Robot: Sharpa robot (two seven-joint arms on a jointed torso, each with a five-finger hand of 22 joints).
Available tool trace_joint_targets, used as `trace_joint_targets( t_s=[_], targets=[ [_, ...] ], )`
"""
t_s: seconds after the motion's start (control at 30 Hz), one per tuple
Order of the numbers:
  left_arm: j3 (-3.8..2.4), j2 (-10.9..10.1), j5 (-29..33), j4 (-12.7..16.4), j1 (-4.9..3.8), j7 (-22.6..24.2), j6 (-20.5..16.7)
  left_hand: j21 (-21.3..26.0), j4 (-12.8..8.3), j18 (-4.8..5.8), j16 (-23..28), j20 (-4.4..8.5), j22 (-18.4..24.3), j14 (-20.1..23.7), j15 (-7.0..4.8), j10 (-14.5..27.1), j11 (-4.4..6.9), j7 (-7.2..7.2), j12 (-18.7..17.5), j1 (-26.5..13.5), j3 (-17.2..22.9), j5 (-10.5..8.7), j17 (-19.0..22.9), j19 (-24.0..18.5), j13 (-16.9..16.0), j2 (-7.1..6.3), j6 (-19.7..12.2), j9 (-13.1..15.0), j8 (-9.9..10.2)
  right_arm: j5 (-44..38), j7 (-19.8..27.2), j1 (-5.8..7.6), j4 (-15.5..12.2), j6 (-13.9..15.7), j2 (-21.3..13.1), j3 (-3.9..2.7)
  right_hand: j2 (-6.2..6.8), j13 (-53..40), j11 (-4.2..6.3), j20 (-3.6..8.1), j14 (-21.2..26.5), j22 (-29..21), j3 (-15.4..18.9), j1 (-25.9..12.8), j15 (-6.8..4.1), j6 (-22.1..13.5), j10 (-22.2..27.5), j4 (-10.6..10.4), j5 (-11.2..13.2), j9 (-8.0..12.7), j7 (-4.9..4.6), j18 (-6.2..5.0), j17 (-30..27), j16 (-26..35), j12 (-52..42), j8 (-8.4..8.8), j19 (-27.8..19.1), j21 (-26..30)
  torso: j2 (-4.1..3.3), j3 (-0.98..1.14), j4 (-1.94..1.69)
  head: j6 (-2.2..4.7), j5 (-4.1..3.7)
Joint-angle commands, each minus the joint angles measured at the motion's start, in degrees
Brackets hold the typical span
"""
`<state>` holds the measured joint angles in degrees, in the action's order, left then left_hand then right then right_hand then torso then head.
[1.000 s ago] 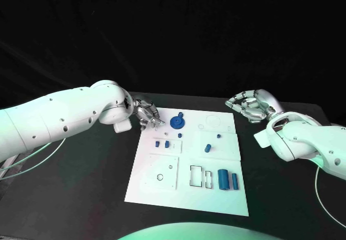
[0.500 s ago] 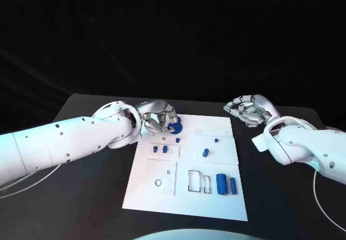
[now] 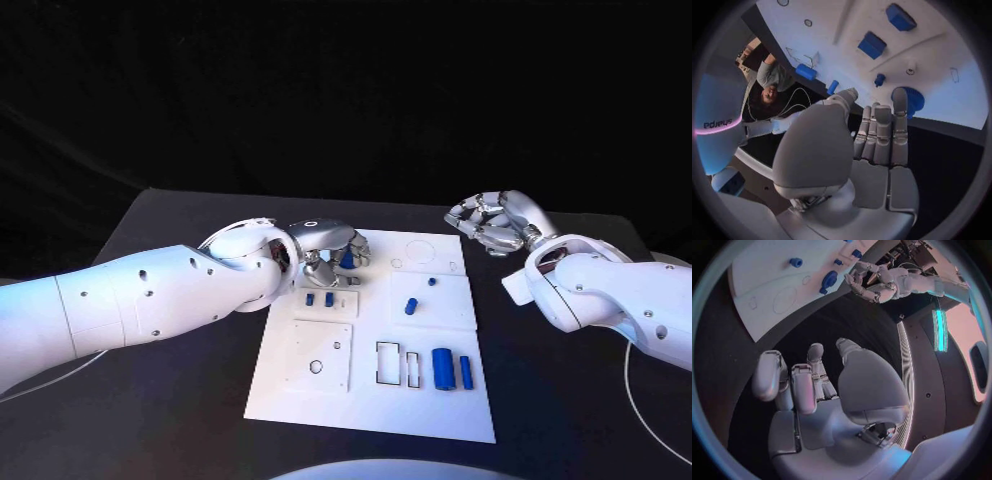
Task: Assemble the parts on the task board
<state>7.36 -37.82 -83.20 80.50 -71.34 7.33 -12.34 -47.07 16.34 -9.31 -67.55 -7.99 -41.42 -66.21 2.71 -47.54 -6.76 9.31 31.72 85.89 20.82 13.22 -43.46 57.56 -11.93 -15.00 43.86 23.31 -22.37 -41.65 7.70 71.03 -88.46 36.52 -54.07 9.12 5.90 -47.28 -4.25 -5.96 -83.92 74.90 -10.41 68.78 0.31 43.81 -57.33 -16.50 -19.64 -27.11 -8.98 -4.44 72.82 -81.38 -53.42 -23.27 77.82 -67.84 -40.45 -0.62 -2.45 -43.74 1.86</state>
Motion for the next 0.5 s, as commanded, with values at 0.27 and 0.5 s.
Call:
trace_joint_targets(
  t_s=[0.27, 0.5],
  targets=[
    [-0.1, 1.79, -4.84, -1.21, 0.46, -5.59, 2.85, -4.97, -0.12, -0.61, -4.69, -0.18, -4.74, -2.51, 0.11, 0.5, -0.17, 0.06, 0.06, 1.75, -0.24, 0.16, -3.18, 2.17, 1.2, 0.77, 1.33, -1.05, 0.35, -1.46, 0.85, -0.06, -0.31, -0.17, -0.02, 0.0, -0.29, 4.01, 0.0, 0.02, 0.1, -3.16, 0.6, 0.78, -0.42, -0.67, 0.82, -0.03, -0.3, 0.3, -0.02, -2.21, -5.69, 4.19, 3.37, -0.48, -3.4, 7.83, -0.05, 0.07, 0.02, -0.12, -0.09],
    [-0.14, 2.43, -5.7, -1.64, 0.61, -7.05, 3.28, -8.22, -0.12, -0.16, -6.88, -0.3, -8.12, -3.35, 0.09, -0.8, -0.08, -0.2, 0.3, 2.62, 0.8, 0.17, -4.62, 3.02, 1.88, 0.86, 2.66, -1.66, 0.29, -1.29, 0.98, -0.06, -0.45, -0.12, -0.01, 0.0, -0.43, 4.49, 0.01, 0.04, 0.25, -3.89, 0.55, 0.93, -0.43, -0.69, 0.81, -0.01, -0.49, 0.34, -0.02, -2.41, -6.27, 4.69, 3.66, -0.52, -3.81, 9.04, 0.04, 0.1, -0.07, -0.18, -0.08]
  ],
)
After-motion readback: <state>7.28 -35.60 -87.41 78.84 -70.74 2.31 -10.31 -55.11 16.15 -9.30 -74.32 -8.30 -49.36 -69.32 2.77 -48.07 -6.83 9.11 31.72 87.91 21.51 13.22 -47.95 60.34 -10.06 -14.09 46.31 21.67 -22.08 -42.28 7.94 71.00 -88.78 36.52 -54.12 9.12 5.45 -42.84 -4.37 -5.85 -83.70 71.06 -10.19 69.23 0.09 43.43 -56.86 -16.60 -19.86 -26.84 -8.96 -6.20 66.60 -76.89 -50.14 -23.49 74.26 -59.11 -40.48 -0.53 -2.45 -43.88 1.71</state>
